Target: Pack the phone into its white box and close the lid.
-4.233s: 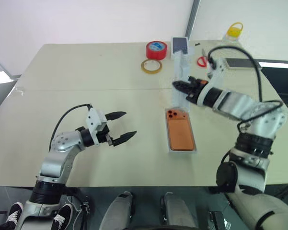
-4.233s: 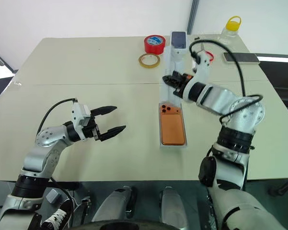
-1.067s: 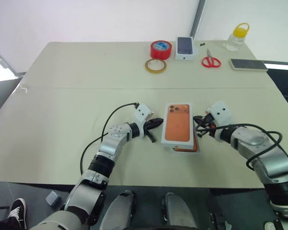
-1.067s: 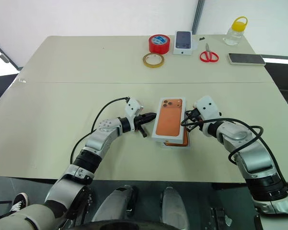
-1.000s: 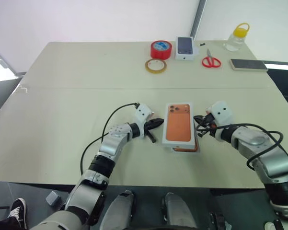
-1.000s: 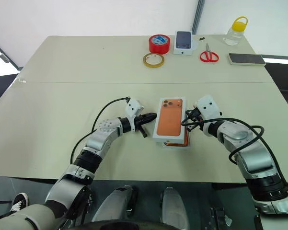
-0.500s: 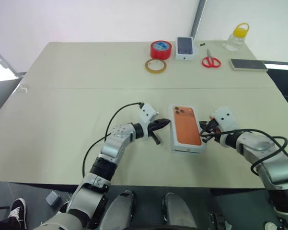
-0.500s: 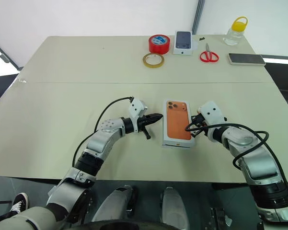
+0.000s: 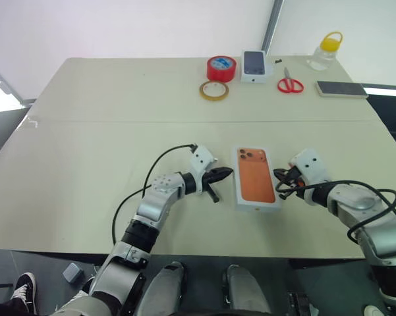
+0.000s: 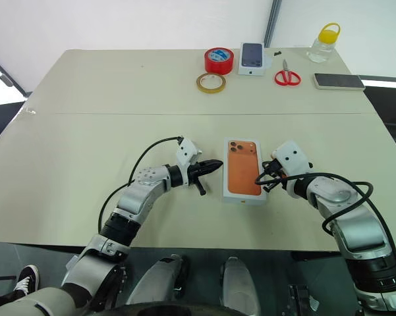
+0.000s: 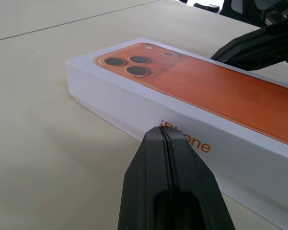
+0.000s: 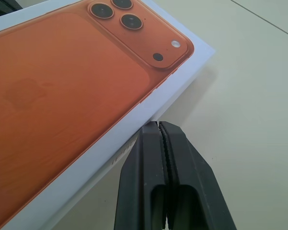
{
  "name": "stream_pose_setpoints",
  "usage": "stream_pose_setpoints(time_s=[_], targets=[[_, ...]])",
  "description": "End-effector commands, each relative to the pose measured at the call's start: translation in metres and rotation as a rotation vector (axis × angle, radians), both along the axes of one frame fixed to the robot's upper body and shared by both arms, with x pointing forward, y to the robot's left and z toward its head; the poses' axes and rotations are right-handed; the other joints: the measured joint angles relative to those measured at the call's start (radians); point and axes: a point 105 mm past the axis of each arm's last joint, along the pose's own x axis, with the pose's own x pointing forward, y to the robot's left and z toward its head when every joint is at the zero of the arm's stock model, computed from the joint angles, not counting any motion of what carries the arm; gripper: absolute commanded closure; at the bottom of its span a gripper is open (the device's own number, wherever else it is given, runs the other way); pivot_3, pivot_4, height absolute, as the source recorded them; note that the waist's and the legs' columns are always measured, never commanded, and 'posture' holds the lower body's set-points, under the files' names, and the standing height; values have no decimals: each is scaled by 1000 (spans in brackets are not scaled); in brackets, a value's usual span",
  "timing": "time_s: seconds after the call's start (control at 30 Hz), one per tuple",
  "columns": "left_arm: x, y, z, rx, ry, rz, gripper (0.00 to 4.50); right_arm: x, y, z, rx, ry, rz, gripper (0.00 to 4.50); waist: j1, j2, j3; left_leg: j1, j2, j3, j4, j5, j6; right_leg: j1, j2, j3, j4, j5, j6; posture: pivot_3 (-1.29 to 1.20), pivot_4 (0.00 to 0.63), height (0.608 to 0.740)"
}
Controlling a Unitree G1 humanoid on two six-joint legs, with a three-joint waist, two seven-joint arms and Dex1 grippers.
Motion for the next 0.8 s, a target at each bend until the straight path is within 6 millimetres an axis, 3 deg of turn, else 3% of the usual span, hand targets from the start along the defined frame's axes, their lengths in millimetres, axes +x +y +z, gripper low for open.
stream_pose_setpoints(time_s=[0.03,0.23,0.4,0.53,0.63,0.73,0.8], targets=[[-7,-6,4,-6,-18,-30,4500,-4,10,6,-26,-35,55,4446,1,0,0,0,0,0,0,0,0,0,0,0,0,0,0,0,150,740],[0,7,7,-15,-20,19,4500,4,-6,10,-85,-70,-7,4446,-1,0,0,0,0,0,0,0,0,0,0,0,0,0,0,0,150,740],[17,14,28,-60,-56,65,4500,18,-23,35,-41,-160,-71,4446,1,0,0,0,0,0,0,0,0,0,0,0,0,0,0,0,150,740],[32,7,58,-169,-78,97,4500,19,-7,59,106,-215,-3,4446,0,0,0,0,0,0,0,0,-1,0,0,-1,0,0,0,0,150,740],[41,-6,69,-212,-62,111,4500,3,18,56,212,-144,136,4446,2,0,0,0,0,0,1,0,-1,1,0,-1,0,0,0,0,150,740],[43,-25,58,-162,-52,77,4500,-24,36,33,243,1,267,4446,4,-1,0,0,0,0,1,0,-1,2,1,-2,-1,0,1,0,150,740],[43,-34,40,-76,-43,56,4500,-39,40,15,203,81,313,4446,2,-1,0,0,-1,0,1,0,-1,2,1,-2,-1,0,1,0,150,740]])
